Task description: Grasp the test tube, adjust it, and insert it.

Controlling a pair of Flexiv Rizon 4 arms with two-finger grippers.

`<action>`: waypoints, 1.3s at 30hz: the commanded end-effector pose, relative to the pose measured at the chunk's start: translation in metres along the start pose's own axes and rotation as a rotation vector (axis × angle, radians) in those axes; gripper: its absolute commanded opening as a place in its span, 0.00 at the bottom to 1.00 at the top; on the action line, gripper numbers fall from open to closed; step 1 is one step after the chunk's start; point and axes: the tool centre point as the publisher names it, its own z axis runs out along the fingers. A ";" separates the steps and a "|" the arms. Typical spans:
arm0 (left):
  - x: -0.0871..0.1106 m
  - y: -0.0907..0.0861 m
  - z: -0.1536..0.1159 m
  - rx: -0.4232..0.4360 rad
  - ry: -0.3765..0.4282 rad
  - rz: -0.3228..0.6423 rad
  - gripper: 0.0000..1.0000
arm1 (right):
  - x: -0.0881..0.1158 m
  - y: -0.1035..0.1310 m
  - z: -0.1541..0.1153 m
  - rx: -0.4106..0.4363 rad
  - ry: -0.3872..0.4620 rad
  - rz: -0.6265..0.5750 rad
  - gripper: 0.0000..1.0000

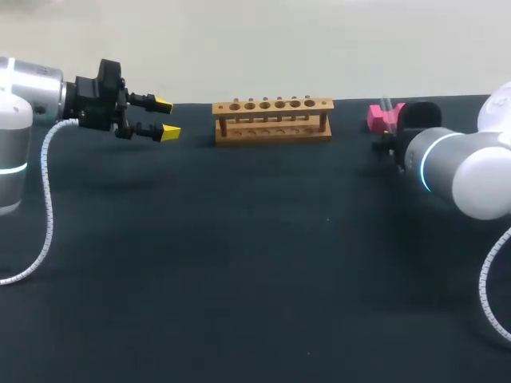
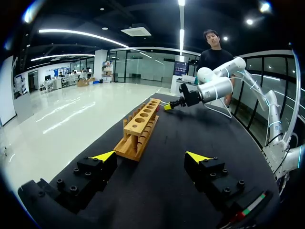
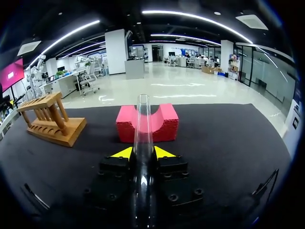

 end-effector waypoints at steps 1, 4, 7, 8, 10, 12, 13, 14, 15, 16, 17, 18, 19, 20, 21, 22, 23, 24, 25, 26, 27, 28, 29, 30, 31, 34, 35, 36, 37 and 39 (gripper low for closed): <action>0.001 0.001 0.000 0.001 -0.004 0.003 1.00 | -0.002 -0.003 -0.013 -0.215 -0.448 0.006 0.00; 0.001 0.001 0.000 0.001 -0.004 0.003 1.00 | -0.010 -0.001 -0.024 -0.196 -0.463 0.017 0.00; 0.001 0.001 0.000 0.001 -0.004 0.003 1.00 | -0.020 0.002 -0.040 -0.178 -0.480 0.028 0.00; 0.001 0.001 0.000 0.001 -0.004 0.003 1.00 | -0.024 0.004 -0.046 -0.173 -0.486 0.032 0.00; 0.001 0.001 0.000 0.001 -0.004 0.003 1.00 | -0.032 0.007 -0.057 -0.164 -0.509 0.034 0.00; 0.001 0.001 0.000 0.001 -0.004 0.003 1.00 | -0.038 0.010 -0.066 -0.147 -0.515 0.030 0.00; 0.001 0.001 0.000 0.001 -0.004 0.003 1.00 | -0.042 0.012 -0.070 -0.146 -0.528 0.029 0.00; 0.001 0.001 0.000 0.001 -0.004 0.003 1.00 | -0.044 0.013 -0.073 -0.143 -0.532 0.030 0.00; 0.001 0.001 0.000 0.001 -0.004 0.003 1.00 | -0.047 0.015 -0.077 -0.136 -0.535 0.027 0.00; 0.001 0.001 0.000 0.001 -0.004 0.003 1.00 | -0.050 0.018 -0.081 -0.134 -0.543 0.028 0.00; 0.001 0.001 0.000 0.001 -0.004 0.003 1.00 | -0.053 0.020 -0.084 -0.130 -0.547 0.032 0.00; 0.001 0.001 0.000 0.001 -0.004 0.003 1.00 | -0.056 0.022 -0.086 -0.134 -0.556 0.037 0.00; 0.001 0.001 0.000 0.001 -0.004 0.003 1.00 | -0.059 0.025 -0.089 -0.142 -0.562 0.038 0.00; 0.001 0.001 0.000 0.001 -0.004 0.003 1.00 | -0.061 0.027 -0.091 -0.142 -0.563 0.040 0.00; 0.001 0.001 0.000 0.001 -0.004 0.003 1.00 | -0.063 0.030 -0.093 -0.147 -0.562 0.042 0.00; 0.001 0.001 0.000 0.001 -0.004 0.003 1.00 | -0.064 0.032 -0.095 -0.149 -0.557 0.049 0.00; 0.001 0.001 0.000 0.001 -0.004 0.003 1.00 | -0.064 0.032 -0.095 -0.149 -0.557 0.049 0.00; 0.001 0.001 0.000 0.001 -0.004 0.003 1.00 | -0.064 0.032 -0.095 -0.149 -0.557 0.049 0.00; 0.001 0.001 0.000 0.001 -0.004 0.003 1.00 | -0.064 0.032 -0.095 -0.149 -0.557 0.049 0.00; 0.001 0.001 0.000 0.001 -0.004 0.003 1.00 | -0.064 0.032 -0.095 -0.149 -0.557 0.049 0.00; 0.001 0.001 0.000 0.001 -0.004 0.003 1.00 | -0.064 0.032 -0.095 -0.149 -0.557 0.049 0.00; 0.001 0.001 0.000 0.001 -0.004 0.003 1.00 | -0.064 0.032 -0.095 -0.149 -0.557 0.049 0.00; 0.001 0.001 0.000 0.001 -0.004 0.003 1.00 | -0.064 0.032 -0.095 -0.149 -0.557 0.049 0.00; 0.001 0.001 0.000 0.001 -0.004 0.003 1.00 | -0.064 0.032 -0.095 -0.149 -0.557 0.049 0.00; 0.001 0.001 0.000 0.001 -0.004 0.003 1.00 | -0.064 0.032 -0.095 -0.149 -0.557 0.049 0.00; 0.001 0.001 0.000 0.001 -0.004 0.003 1.00 | -0.064 0.032 -0.095 -0.149 -0.557 0.049 0.00; 0.001 0.001 0.000 0.001 -0.004 0.003 1.00 | -0.064 0.032 -0.095 -0.149 -0.557 0.049 0.00; 0.001 0.001 0.000 0.001 -0.004 0.003 1.00 | -0.064 0.032 -0.095 -0.149 -0.557 0.049 0.00; 0.001 0.001 0.000 0.001 -0.004 0.003 1.00 | -0.064 0.032 -0.095 -0.149 -0.557 0.049 0.00; 0.001 0.001 0.000 0.001 -0.004 0.003 1.00 | -0.064 0.032 -0.095 -0.149 -0.557 0.049 0.00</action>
